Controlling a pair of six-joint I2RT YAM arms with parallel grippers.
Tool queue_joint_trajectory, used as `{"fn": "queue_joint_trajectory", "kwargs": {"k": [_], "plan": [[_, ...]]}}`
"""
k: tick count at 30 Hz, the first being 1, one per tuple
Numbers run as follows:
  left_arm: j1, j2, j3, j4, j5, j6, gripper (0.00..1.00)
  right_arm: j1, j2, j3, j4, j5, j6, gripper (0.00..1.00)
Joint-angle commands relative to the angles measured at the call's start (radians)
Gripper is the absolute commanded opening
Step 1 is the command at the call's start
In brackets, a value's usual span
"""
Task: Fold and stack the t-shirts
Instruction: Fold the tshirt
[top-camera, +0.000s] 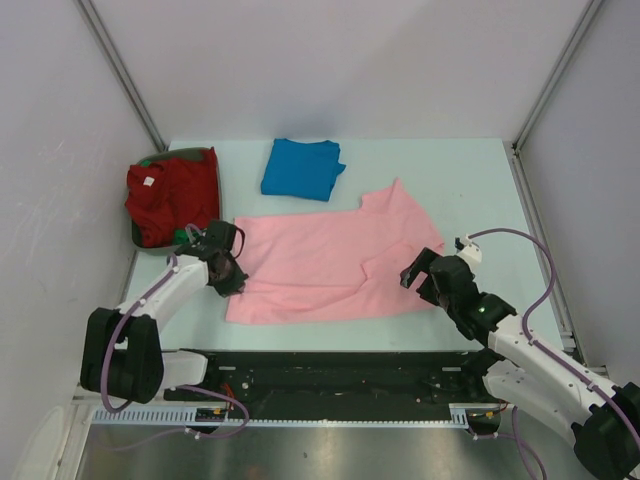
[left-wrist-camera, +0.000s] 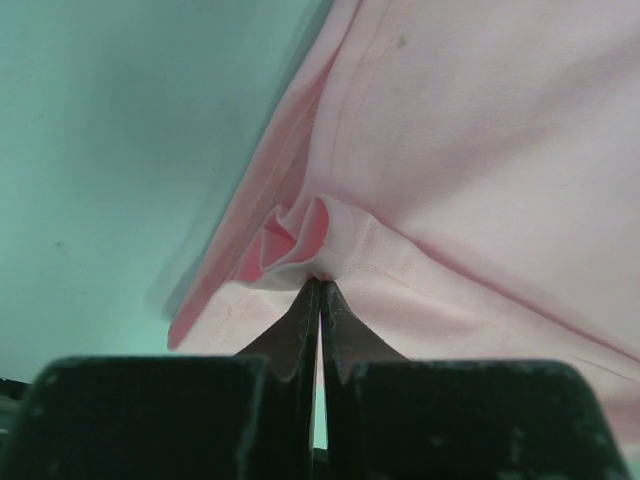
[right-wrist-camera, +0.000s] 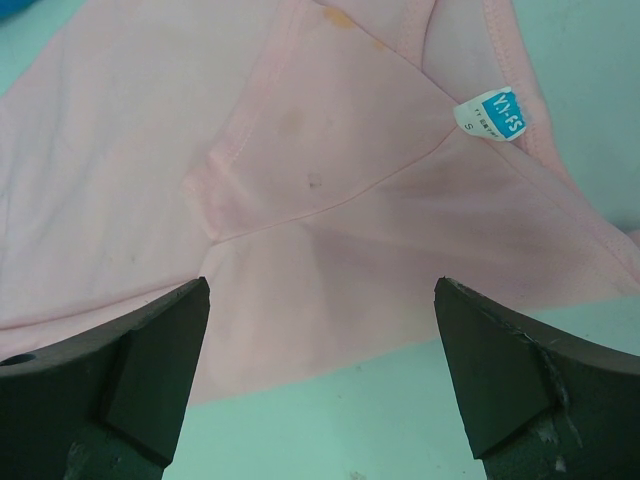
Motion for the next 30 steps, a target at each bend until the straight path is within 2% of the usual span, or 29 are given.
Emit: {"fn": "queue_joint_trajectory", "kwargs": {"k": [1,5,7,10,12,22,25,28,30], "plan": [[-0.005,0.014,-0.038,0.021,-0.024,-0.033,0.04,-0.005,-0.011,0.000,-0.008,0.005,-0.008,1.00],[-0.004,0.006,-0.052,0.027,-0.038,-0.040,0.08,-0.007,-0.024,-0.001,-0.017,0.015,-0.017,1.00],[-0.004,-0.003,-0.050,0.020,-0.045,-0.042,0.19,-0.007,-0.024,0.000,-0.017,0.015,-0.017,1.00],[-0.004,-0.012,-0.043,0.009,-0.053,-0.042,0.24,-0.009,-0.017,0.000,-0.014,0.013,-0.014,1.00],[-0.002,-0.012,-0.038,-0.002,-0.064,-0.043,0.32,-0.009,-0.014,0.000,-0.014,0.012,-0.013,1.00],[0.065,0.003,-0.070,0.021,-0.085,-0.010,0.29,-0.009,-0.040,0.000,-0.050,0.028,-0.019,1.00],[0.073,-0.034,-0.055,0.019,-0.079,-0.002,0.28,-0.015,-0.065,0.005,-0.050,0.054,-0.048,1.00],[0.073,-0.109,-0.015,0.009,-0.058,-0.001,0.32,-0.057,-0.059,0.040,-0.013,0.056,-0.106,1.00],[0.073,-0.141,0.025,0.007,-0.036,0.013,0.38,-0.097,-0.019,0.074,0.022,0.003,-0.143,1.00]]}}
